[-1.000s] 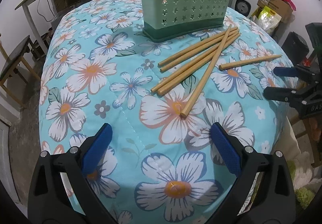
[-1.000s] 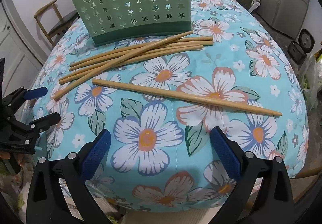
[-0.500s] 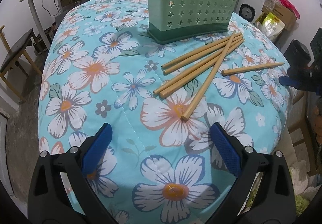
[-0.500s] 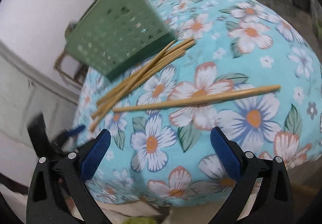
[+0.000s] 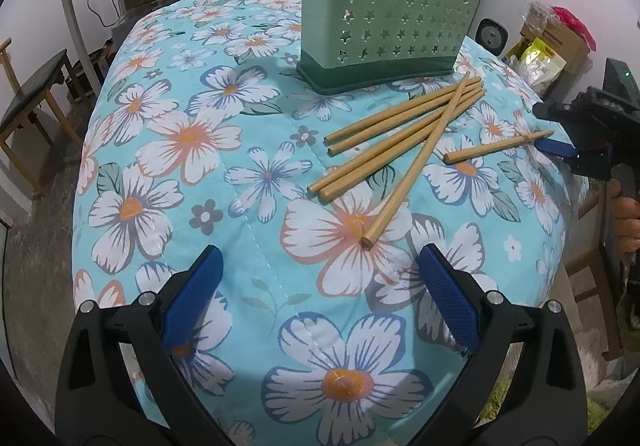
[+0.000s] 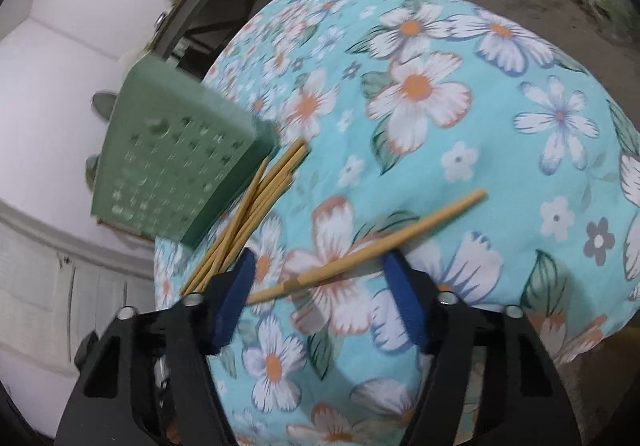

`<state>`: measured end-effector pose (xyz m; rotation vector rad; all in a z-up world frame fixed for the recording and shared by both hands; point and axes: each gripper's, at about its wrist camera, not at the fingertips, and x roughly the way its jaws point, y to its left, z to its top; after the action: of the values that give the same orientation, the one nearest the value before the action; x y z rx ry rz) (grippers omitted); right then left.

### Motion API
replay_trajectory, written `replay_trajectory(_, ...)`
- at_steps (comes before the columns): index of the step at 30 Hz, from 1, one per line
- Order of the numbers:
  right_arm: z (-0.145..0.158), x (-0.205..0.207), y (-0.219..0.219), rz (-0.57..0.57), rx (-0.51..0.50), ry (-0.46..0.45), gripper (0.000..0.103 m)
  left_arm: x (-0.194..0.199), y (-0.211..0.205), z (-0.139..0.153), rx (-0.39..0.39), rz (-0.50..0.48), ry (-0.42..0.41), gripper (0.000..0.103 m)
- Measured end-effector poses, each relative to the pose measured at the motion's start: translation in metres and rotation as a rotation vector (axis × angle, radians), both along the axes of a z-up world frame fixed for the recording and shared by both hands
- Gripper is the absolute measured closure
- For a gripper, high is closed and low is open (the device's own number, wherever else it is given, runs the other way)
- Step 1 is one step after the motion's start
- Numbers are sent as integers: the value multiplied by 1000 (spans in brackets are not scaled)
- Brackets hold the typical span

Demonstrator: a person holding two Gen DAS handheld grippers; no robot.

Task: Organize utensils
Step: 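Move both tools down toward the wooden chopsticks on the bed, then close the right tool on a chopstick while the left tool reaches another chopstick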

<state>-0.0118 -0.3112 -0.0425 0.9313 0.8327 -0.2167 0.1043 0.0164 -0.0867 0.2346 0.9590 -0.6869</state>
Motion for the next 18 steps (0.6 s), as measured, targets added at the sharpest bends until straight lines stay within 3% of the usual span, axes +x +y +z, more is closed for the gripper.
replay_trajectory(2, -2, -4, -2, -38, -3, 2, 57, 1, 2, 0, -14, 5, 6, 8)
replay_trajectory(11, -9, -7, -17, -137, -13, 0, 81, 2, 2, 1, -25, 18, 14, 8)
replay_trajectory(18, -8, 3, -14, -86, -71, -12, 81, 2, 3, 1, -38, 23, 17, 8)
